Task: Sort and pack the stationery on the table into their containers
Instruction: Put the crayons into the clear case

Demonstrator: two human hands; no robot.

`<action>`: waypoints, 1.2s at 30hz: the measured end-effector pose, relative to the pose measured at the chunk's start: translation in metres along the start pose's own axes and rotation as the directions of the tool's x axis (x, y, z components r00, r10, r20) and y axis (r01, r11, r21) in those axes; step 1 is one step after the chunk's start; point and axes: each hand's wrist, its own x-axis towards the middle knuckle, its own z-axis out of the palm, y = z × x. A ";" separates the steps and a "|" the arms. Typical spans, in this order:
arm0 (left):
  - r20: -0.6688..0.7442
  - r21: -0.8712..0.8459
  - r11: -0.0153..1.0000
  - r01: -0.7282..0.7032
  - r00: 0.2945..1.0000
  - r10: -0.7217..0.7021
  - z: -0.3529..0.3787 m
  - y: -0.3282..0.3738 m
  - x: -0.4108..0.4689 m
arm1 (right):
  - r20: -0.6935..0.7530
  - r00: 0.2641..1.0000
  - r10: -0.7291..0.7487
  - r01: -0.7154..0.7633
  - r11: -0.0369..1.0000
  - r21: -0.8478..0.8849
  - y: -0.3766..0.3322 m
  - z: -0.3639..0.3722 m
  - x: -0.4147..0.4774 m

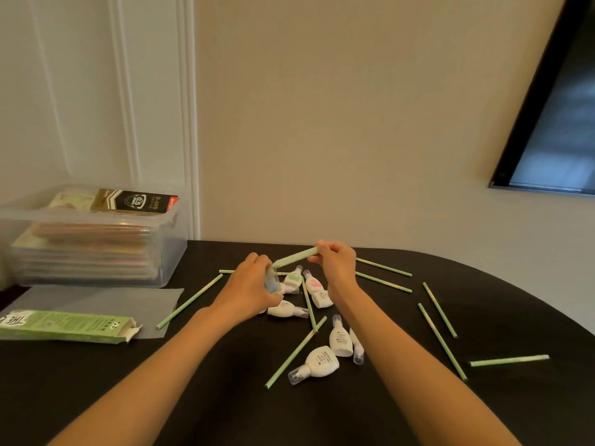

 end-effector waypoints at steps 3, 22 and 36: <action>0.006 -0.030 0.999 0.026 1.000 -0.025 0.000 0.001 -0.006 | 0.009 0.998 -0.068 0.068 0.997 -0.028 -0.002 -0.002 -0.010; -0.114 -0.152 0.988 0.008 0.993 -0.026 0.012 -0.019 -0.018 | 0.091 0.947 -0.309 0.320 0.936 -0.147 -0.004 0.000 -0.025; -0.068 -0.235 0.971 0.047 0.996 -0.064 0.010 -0.013 -0.018 | 0.237 0.892 -0.384 0.413 0.907 -0.083 -0.004 0.006 -0.039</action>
